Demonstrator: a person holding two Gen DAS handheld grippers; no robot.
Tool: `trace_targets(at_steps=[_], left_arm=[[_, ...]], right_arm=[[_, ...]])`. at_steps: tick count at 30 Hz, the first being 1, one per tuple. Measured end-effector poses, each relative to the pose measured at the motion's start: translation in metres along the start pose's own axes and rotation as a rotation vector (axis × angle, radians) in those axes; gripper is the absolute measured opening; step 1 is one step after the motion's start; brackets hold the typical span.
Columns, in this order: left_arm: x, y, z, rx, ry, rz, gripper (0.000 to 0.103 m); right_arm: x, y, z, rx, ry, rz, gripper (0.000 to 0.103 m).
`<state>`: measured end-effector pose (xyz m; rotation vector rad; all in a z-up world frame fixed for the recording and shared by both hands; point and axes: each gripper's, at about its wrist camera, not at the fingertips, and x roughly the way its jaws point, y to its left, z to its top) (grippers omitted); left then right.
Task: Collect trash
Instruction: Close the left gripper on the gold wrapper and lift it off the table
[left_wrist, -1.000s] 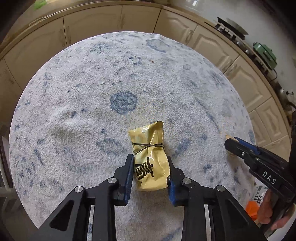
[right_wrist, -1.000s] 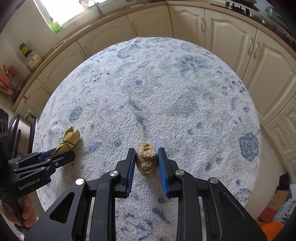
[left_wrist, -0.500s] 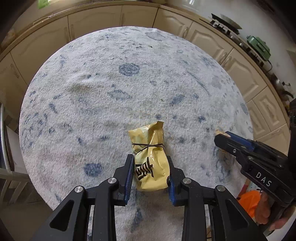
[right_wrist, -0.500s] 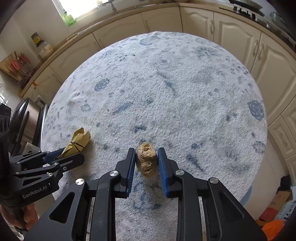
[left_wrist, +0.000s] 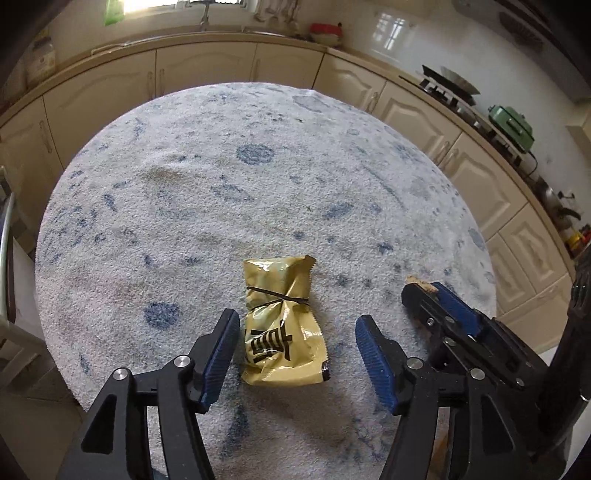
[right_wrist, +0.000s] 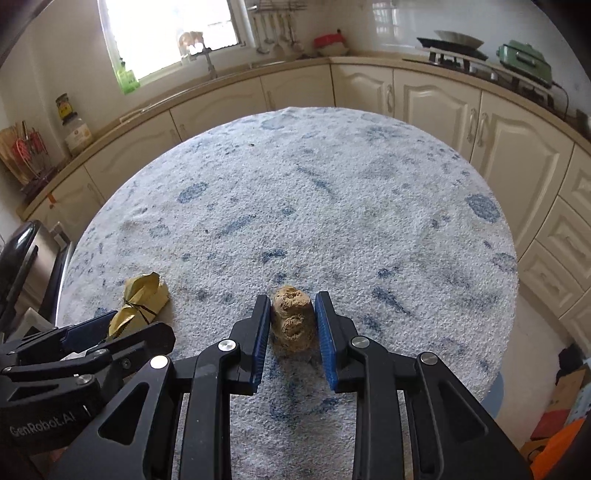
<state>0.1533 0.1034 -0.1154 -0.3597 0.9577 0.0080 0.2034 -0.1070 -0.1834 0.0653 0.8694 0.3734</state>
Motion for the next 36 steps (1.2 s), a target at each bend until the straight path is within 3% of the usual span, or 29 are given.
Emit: trace_targets(at_steps=[7,10,15,24,26,28,30,31,32,33,34,36], left_arm=[[-0.005,-0.001,-0.022,0.001,-0.1,0.0,0.062],[-0.006,-0.001,-0.027,0.006,-0.102,0.006,0.062],[-0.004,-0.002,-0.021,0.008,-0.064,0.051,0.063],[-0.012,0.015,-0.017,-0.011,-0.08,-0.032,0.063],[-0.012,0.018,-0.018,-0.008,-0.08,-0.028,0.063],[-0.012,0.017,-0.018,0.008,-0.074,-0.013,0.063],[-0.009,0.01,-0.019,0.061,-0.072,0.03,0.064],[-0.006,0.003,-0.019,0.102,-0.074,0.072,0.068],[-0.002,-0.003,-0.02,0.139,-0.074,0.112,0.073],[0.003,-0.01,-0.021,0.177,-0.072,0.154,0.076],[0.004,-0.015,-0.022,0.196,-0.093,0.187,0.079],[0.007,-0.018,-0.023,0.176,-0.105,0.208,0.082]], right_arm=[[-0.004,-0.006,-0.012,0.037,-0.094,0.034,0.026],[-0.006,-0.009,-0.017,0.074,-0.126,0.055,0.027],[-0.007,-0.004,-0.015,0.057,-0.108,0.02,0.029],[-0.006,0.001,-0.012,0.017,-0.071,0.041,0.053],[-0.005,0.003,-0.011,0.006,-0.071,-0.008,0.071],[-0.003,0.003,-0.011,-0.012,-0.073,-0.032,0.074],[-0.003,0.005,-0.013,-0.048,-0.076,-0.057,0.069],[-0.003,0.005,-0.014,-0.058,-0.078,-0.08,0.061],[-0.003,0.005,-0.015,-0.061,-0.085,-0.101,0.046],[-0.003,0.005,-0.016,-0.07,-0.096,-0.11,0.037],[-0.004,0.004,-0.017,-0.077,-0.102,-0.081,0.024],[-0.005,0.0,-0.017,-0.069,-0.102,-0.056,0.024]])
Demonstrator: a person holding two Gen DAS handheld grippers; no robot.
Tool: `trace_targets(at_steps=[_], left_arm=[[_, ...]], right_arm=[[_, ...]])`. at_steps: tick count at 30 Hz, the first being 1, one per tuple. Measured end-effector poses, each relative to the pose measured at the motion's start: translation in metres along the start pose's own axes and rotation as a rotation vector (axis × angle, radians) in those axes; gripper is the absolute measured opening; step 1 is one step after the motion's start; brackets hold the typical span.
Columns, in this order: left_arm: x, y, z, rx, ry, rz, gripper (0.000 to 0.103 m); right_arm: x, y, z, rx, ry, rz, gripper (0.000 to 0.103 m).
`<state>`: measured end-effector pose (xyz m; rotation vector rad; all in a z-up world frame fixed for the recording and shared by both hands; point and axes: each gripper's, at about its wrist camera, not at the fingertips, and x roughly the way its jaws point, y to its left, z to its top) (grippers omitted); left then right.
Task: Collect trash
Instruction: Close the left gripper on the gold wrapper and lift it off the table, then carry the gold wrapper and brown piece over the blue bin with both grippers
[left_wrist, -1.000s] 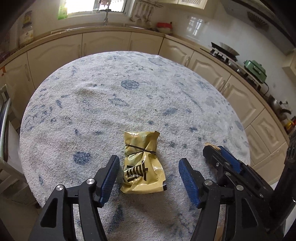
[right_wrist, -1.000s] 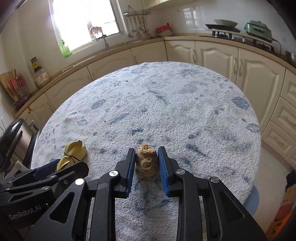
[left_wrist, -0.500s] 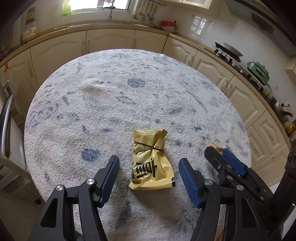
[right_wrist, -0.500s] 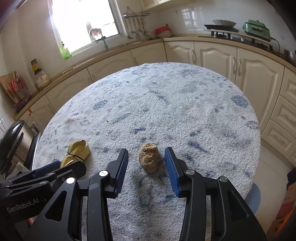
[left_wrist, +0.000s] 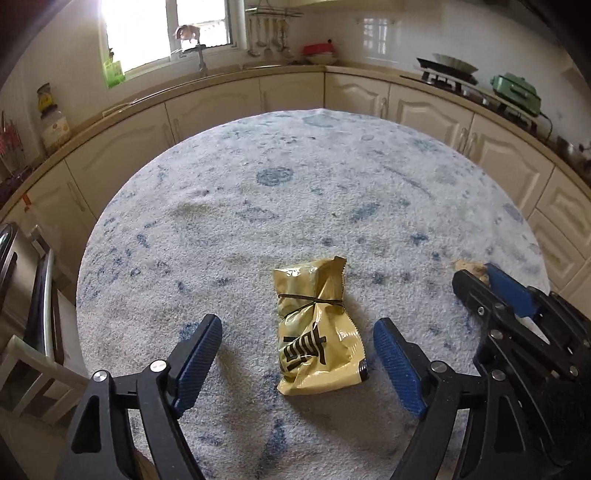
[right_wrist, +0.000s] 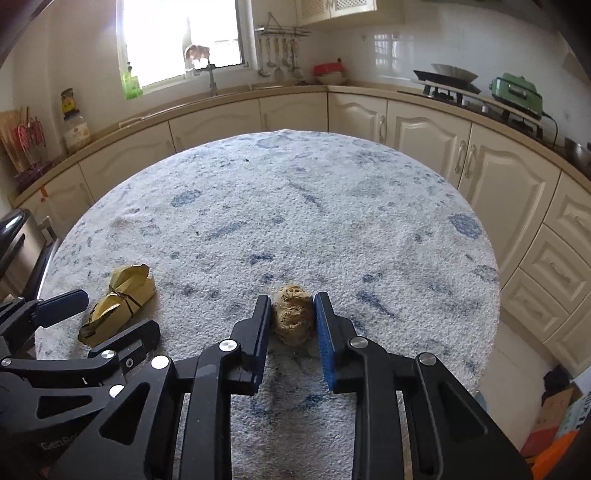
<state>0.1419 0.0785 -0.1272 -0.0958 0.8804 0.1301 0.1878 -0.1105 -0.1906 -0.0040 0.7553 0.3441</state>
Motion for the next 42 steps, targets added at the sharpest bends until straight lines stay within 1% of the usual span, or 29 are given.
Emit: trace_targets(at_steps=[2,5,7,9,10,11,12,13,21,24,28,32,38,42], left_arm=[[0.003,0.001,0.001,-0.034,0.002,-0.027,0.084],[0.006,-0.002,0.001,-0.04,-0.01,-0.023,0.083],[0.006,-0.001,0.0,-0.062,-0.019,-0.01,0.082],[0.004,-0.003,-0.001,-0.071,-0.034,-0.007,0.068],[0.001,-0.004,-0.001,-0.066,-0.051,-0.022,0.043],[-0.001,-0.006,-0.001,-0.062,-0.056,-0.032,0.032],[0.0,-0.007,-0.001,-0.056,-0.053,-0.042,0.032],[0.0,-0.008,-0.001,-0.051,-0.051,-0.037,0.032],[-0.001,-0.009,0.003,-0.063,-0.024,-0.062,0.031],[-0.001,-0.016,0.004,-0.053,-0.018,-0.05,0.031],[-0.004,-0.028,0.006,-0.051,-0.008,-0.104,0.031],[-0.009,-0.05,0.007,-0.015,-0.022,-0.115,0.031],[-0.009,-0.089,0.011,0.047,-0.006,-0.197,0.031],[-0.012,-0.121,0.015,0.107,-0.022,-0.246,0.031]], right_arm=[[-0.001,-0.004,0.001,0.024,0.005,0.025,0.024],[-0.002,-0.006,0.002,0.038,0.011,0.032,0.024],[-0.003,-0.007,0.002,0.046,0.013,0.032,0.024],[-0.003,-0.009,0.002,0.055,0.015,0.031,0.024],[-0.003,-0.009,0.002,0.059,0.018,0.029,0.024],[-0.004,-0.01,0.002,0.064,0.019,0.026,0.024],[-0.004,-0.012,0.002,0.077,0.02,0.022,0.024],[-0.006,-0.014,0.002,0.089,0.018,0.021,0.024],[-0.013,-0.031,0.003,0.144,0.01,0.003,0.024],[-0.017,-0.039,0.002,0.161,0.006,-0.008,0.024],[-0.023,-0.056,-0.001,0.207,0.006,-0.01,0.024],[-0.033,-0.078,-0.004,0.249,-0.012,-0.069,0.024],[-0.061,-0.129,-0.01,0.336,-0.057,-0.196,0.024],[-0.079,-0.161,-0.019,0.398,-0.071,-0.28,0.024]])
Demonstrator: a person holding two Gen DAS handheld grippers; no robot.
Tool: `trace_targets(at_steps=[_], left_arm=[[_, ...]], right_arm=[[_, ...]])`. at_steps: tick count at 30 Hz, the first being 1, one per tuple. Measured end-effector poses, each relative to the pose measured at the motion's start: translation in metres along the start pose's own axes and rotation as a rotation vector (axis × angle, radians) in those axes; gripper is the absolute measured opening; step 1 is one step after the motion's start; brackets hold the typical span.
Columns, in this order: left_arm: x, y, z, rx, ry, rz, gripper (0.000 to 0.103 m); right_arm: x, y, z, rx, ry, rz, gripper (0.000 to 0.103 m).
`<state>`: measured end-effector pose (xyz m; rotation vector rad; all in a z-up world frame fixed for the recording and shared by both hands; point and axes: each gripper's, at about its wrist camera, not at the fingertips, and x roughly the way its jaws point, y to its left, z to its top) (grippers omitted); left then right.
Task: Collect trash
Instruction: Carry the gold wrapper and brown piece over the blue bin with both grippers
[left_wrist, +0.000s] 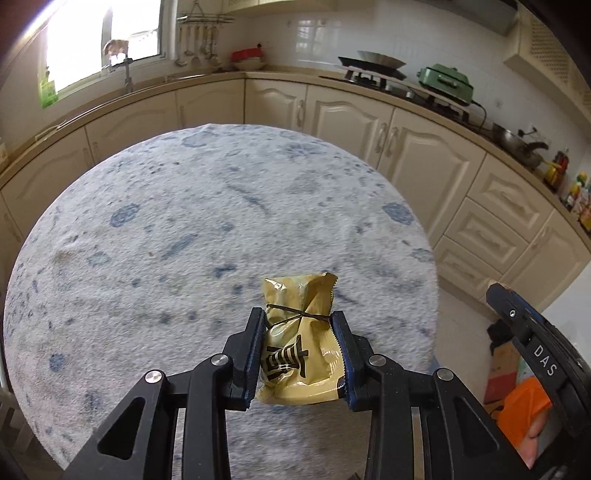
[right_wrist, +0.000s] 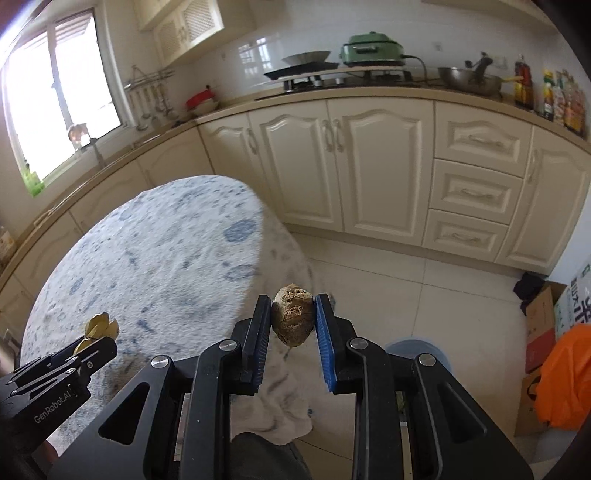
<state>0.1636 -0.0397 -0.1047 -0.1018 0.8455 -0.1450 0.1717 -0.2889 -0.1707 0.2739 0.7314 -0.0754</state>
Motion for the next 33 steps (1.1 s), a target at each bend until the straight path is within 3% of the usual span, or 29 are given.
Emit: trace_targets(at_steps=[12,21,33], left_arm=[[0.031,-0.102,0.018,0.183,0.022,-0.15,0.031],[0.084,-0.176,0.012,0.389,0.111,-0.217,0.032],[0.157,-0.229,0.021,0.465,0.2,-0.291,0.032]], right_arm=[[-0.016,-0.097,-0.008,0.189,0.002,-0.188,0.024],[-0.021,-0.161,-0.024,0.328,0.031,-0.314,0.024],[-0.017,-0.212,-0.043,0.435,0.092,-0.424,0.024]])
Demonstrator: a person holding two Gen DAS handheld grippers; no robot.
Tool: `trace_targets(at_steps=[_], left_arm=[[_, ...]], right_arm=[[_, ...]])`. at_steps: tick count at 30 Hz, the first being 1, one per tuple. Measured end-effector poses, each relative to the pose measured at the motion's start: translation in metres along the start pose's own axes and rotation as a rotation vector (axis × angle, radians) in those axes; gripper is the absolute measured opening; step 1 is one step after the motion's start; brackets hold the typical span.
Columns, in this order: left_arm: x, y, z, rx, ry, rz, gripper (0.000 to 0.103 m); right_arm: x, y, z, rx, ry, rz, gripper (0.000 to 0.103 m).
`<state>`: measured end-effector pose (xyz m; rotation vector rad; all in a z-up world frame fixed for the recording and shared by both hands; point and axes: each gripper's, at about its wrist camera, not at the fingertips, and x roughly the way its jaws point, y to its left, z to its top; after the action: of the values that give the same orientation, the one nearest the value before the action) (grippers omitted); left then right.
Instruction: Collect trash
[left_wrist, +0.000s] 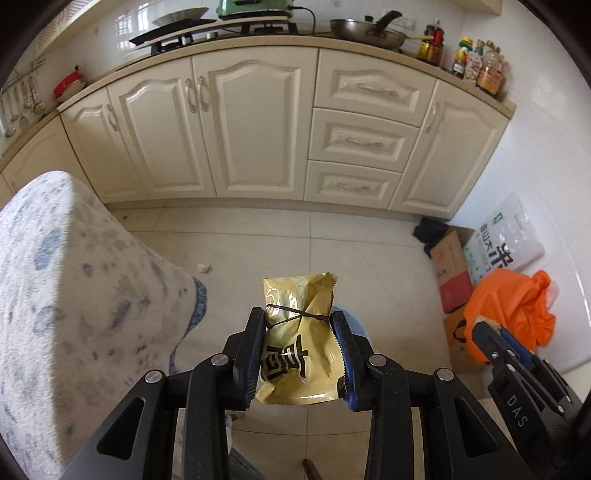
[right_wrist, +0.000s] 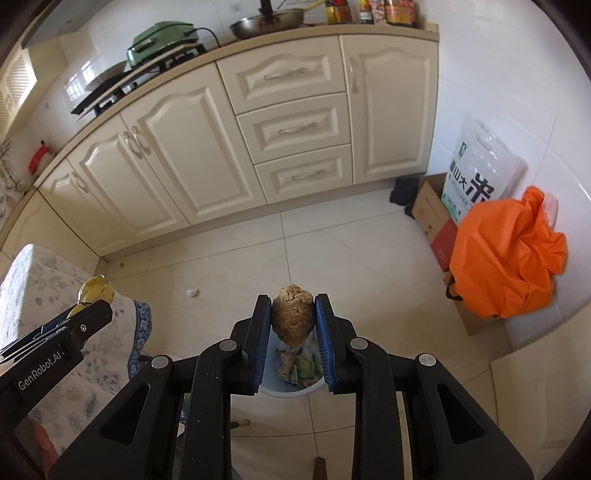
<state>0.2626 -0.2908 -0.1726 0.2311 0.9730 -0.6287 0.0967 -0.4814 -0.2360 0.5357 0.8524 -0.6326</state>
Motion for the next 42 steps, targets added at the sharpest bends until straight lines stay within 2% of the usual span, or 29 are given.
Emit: trace_targets(at_steps=[7,9,10,11,13,15,17,20,25,32,37,39,41,42], left_arm=[[0.034,-0.009,0.015,0.044,0.042,0.019,0.033],[0.035,-0.018,0.014,0.049,0.027,0.014,0.035],[0.033,-0.02,0.013,0.056,0.017,0.011,0.049],[0.031,-0.022,0.013,0.069,0.002,0.014,0.072],[0.015,-0.025,0.001,0.089,-0.076,0.031,0.087],[0.003,-0.027,-0.005,0.119,-0.137,0.073,0.087],[0.0,-0.031,-0.009,0.149,-0.152,0.096,0.088],[-0.002,-0.029,-0.015,0.142,-0.14,0.06,0.088],[-0.003,-0.02,-0.021,0.125,-0.114,0.077,0.088],[-0.008,-0.001,-0.002,0.054,-0.059,0.063,0.087],[-0.015,0.008,0.002,0.025,-0.057,0.094,0.088],[-0.017,0.01,0.002,0.033,-0.064,0.123,0.088],[-0.017,0.007,0.0,0.04,-0.069,0.151,0.088],[-0.017,0.007,-0.001,0.039,-0.064,0.154,0.088]], right_arm=[[0.011,-0.011,-0.003,0.021,0.03,-0.01,0.024],[0.013,-0.013,-0.003,0.029,0.041,-0.011,0.024],[0.015,-0.014,-0.003,0.035,0.047,-0.008,0.024],[0.017,-0.015,-0.003,0.04,0.053,-0.006,0.024],[0.019,-0.014,-0.004,0.042,0.06,-0.014,0.024],[0.021,-0.013,-0.005,0.04,0.067,-0.011,0.024],[0.022,-0.011,-0.007,0.038,0.073,-0.004,0.024],[0.024,-0.007,-0.007,0.029,0.076,0.005,0.024],[0.027,0.003,-0.008,0.009,0.085,0.017,0.024],[0.031,0.023,-0.007,-0.032,0.091,0.049,0.025],[0.032,0.038,0.0,-0.041,0.098,0.106,0.025],[0.033,0.04,0.003,-0.026,0.11,0.124,0.035],[0.033,0.042,0.005,-0.012,0.117,0.136,0.066],[0.031,0.042,0.006,-0.006,0.109,0.144,0.071]])
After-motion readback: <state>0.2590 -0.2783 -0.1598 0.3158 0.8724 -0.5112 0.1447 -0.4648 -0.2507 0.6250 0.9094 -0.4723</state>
